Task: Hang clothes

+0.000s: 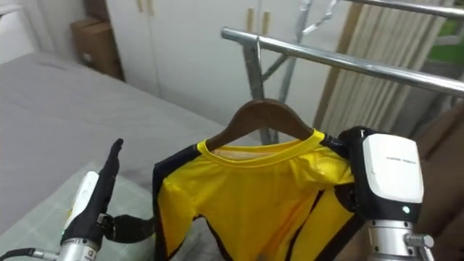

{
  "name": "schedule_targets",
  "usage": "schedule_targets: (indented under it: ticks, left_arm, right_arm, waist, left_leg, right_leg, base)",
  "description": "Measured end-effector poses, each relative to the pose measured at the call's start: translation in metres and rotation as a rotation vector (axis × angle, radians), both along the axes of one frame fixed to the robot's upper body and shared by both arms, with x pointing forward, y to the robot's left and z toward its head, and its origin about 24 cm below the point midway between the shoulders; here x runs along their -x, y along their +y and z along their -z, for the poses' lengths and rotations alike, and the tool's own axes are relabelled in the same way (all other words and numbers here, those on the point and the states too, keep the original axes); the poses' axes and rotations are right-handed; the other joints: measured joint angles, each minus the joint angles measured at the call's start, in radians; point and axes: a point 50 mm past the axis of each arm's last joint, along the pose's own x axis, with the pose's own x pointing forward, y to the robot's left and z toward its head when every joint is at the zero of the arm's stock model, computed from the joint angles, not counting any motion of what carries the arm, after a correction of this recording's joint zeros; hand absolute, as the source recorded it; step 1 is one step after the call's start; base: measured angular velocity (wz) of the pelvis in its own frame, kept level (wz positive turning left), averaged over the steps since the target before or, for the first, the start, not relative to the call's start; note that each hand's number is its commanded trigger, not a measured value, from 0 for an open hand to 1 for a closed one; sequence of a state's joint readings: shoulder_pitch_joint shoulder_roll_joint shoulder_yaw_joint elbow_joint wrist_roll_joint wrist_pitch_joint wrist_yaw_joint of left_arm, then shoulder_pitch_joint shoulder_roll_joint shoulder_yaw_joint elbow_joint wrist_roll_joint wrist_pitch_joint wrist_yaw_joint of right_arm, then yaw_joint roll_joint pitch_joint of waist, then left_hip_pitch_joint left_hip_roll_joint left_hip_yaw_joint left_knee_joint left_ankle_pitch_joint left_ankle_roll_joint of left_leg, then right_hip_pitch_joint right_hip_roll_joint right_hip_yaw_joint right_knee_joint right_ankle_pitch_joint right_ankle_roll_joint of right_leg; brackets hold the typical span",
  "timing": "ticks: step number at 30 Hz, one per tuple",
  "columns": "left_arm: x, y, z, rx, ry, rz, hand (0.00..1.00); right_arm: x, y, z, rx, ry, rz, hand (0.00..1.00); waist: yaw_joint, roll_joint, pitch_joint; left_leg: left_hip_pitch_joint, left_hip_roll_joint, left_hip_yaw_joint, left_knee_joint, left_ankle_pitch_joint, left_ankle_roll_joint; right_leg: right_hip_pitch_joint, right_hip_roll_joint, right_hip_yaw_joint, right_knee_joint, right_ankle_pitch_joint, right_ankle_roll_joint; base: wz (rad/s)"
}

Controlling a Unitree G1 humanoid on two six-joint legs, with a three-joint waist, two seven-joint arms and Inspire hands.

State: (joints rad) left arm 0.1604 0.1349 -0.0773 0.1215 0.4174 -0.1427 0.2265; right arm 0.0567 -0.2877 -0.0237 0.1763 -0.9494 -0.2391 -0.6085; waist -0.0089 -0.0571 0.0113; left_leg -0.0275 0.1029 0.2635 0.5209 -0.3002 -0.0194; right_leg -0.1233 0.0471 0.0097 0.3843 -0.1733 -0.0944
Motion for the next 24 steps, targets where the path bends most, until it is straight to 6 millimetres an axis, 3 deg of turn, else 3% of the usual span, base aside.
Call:
schedule_targets:
  ticks: [2, 4, 5, 6, 8, 10, 13, 15, 17, 19, 24]
  left_arm:
    - [0.000, -0.007, 0.000, 0.020, -0.014, 0.020, 0.00]
    - [0.001, -0.014, 0.001, 0.030, -0.010, 0.043, 0.00]
    - [0.000, -0.017, 0.001, 0.041, -0.015, 0.060, 0.00]
    - [-0.001, -0.019, 0.000, 0.047, -0.019, 0.066, 0.00]
    - [-0.003, -0.019, 0.002, 0.054, -0.010, 0.070, 0.00]
    - [-0.002, -0.019, 0.007, 0.051, 0.009, 0.069, 0.00]
    - [-0.001, -0.019, 0.009, 0.058, 0.021, 0.071, 0.00]
    - [-0.001, -0.017, 0.009, 0.081, 0.020, 0.056, 0.00]
    - [-0.002, -0.013, 0.012, 0.094, 0.029, 0.023, 0.00]
    - [-0.004, -0.010, 0.013, 0.116, 0.029, 0.000, 0.00]
    - [-0.013, -0.008, 0.011, 0.130, 0.012, -0.019, 0.00]
  right_arm:
    - [0.000, -0.001, -0.001, 0.009, 0.000, -0.004, 1.00]
    - [0.000, -0.002, -0.001, 0.019, 0.002, -0.004, 1.00]
    - [-0.001, -0.001, -0.001, 0.015, 0.003, 0.001, 1.00]
    - [-0.001, -0.001, -0.001, 0.013, 0.002, 0.003, 1.00]
    - [-0.001, 0.002, 0.000, 0.007, 0.004, -0.002, 1.00]
    - [-0.001, 0.002, -0.002, 0.004, -0.005, -0.002, 1.00]
    - [-0.002, 0.005, -0.008, 0.003, -0.032, -0.014, 1.00]
    - [-0.002, 0.008, -0.007, -0.011, -0.032, -0.016, 1.00]
    - [-0.002, 0.018, -0.003, -0.043, -0.027, -0.033, 1.00]
    - [-0.002, 0.022, 0.000, -0.052, -0.016, -0.041, 1.00]
    - [-0.002, 0.028, 0.003, -0.056, -0.002, -0.062, 1.00]
  waist:
    - [0.024, 0.014, -0.0072]
    - [0.025, 0.030, -0.0171]
    - [0.016, 0.030, -0.0175]
    - [0.005, 0.033, -0.0184]
    - [-0.015, 0.010, -0.0047]
    - [-0.020, 0.008, -0.0042]
    - [-0.026, 0.023, -0.0022]
    - [-0.004, 0.029, 0.0009]
    - [0.016, 0.035, 0.0009]
    - [0.018, 0.037, 0.0012]
    - [0.010, 0.025, 0.0063]
  left_leg:
    - [-0.026, -0.038, -0.128, -0.164, 0.024, -0.012]
    - [-0.025, -0.064, -0.178, -0.201, 0.080, -0.010]
    - [-0.009, -0.077, -0.189, -0.217, 0.110, -0.001]
    - [-0.004, -0.080, -0.183, -0.222, 0.109, 0.000]
    - [0.023, -0.094, -0.138, -0.255, 0.106, 0.009]
    - [0.022, -0.090, -0.111, -0.256, 0.099, 0.020]
    - [0.029, -0.080, -0.053, -0.253, 0.070, 0.031]
    - [0.051, -0.074, -0.002, -0.257, 0.053, 0.032]
    - [0.072, -0.061, 0.064, -0.256, 0.030, 0.033]
    - [0.078, -0.064, 0.079, -0.253, 0.021, 0.037]
    - [0.093, -0.073, 0.095, -0.257, 0.020, 0.037]
  right_leg:
    - [-0.011, 0.039, 0.118, -0.004, 0.012, 0.008]
    - [-0.014, 0.062, 0.187, 0.000, 0.018, 0.023]
    - [-0.019, 0.069, 0.215, 0.006, 0.022, 0.025]
    - [-0.020, 0.068, 0.220, 0.009, 0.022, 0.026]
    - [-0.023, 0.065, 0.241, 0.004, 0.022, 0.029]
    - [-0.030, 0.064, 0.235, -0.010, 0.026, 0.032]
    - [-0.036, 0.063, 0.228, -0.023, 0.027, 0.032]
    - [-0.038, 0.066, 0.212, -0.023, 0.027, 0.031]
    - [-0.052, 0.050, 0.097, -0.016, 0.022, 0.017]
    - [-0.056, 0.038, 0.056, -0.004, 0.019, 0.012]
    - [-0.054, 0.040, 0.072, -0.009, 0.016, 0.017]
  base:
    - [-1.71]
    - [-1.27]
    - [-0.95]
    - [-0.57]
    - [-0.43]
    - [-0.48]
    - [-0.53]
    - [-0.82]
    - [-0.98]
    - [-0.70]
    - [-0.32]
